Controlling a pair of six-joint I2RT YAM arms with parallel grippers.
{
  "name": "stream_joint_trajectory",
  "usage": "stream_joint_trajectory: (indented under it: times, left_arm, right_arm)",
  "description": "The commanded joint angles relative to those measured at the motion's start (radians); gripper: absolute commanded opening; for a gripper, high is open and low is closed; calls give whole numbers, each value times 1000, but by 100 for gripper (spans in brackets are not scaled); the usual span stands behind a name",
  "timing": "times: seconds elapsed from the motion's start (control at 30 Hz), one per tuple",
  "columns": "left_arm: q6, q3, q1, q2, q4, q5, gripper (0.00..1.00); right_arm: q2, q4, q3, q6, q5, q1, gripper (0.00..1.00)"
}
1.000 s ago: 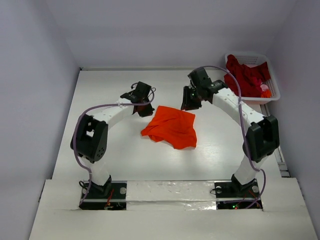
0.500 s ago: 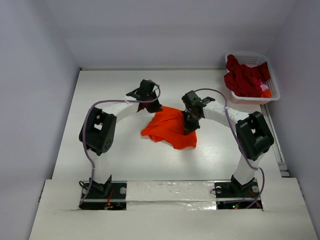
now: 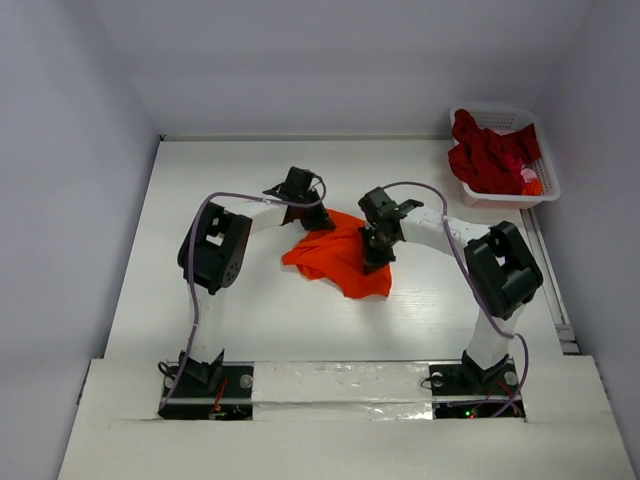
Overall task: Fold and stack the t-shirts
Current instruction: Smooth out wrinkles on the folded tshirt
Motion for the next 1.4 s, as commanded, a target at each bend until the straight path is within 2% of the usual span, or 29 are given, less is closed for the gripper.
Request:
stream_joint_trajectory:
  times: [0.0,0.4,0.67,1.0,1.13,1.37]
  left_arm:
    - [-22,21,30,41,9,-9,0]
    - [-31,21,154,66,-28,-49,0]
    - [-20,-3,185,50,-31,-57,0]
    - [-19,-6,203,49,-35,-54,0]
    - [-16,-14,212,34,-44,-55,0]
    - [-25,7,222,-98,-5,-17,0]
  right_arm:
    - [-4,34,-33,17,-5,13,0]
    - [-10,57,-92,43,-12,22,0]
    - [-15,30,-60,66,18,22,0]
    - [-4,68,-129,87,-11,-2,0]
    - [2,30,-86,55,12,-14,0]
    - [-40,-44,8,30,32,-14,0]
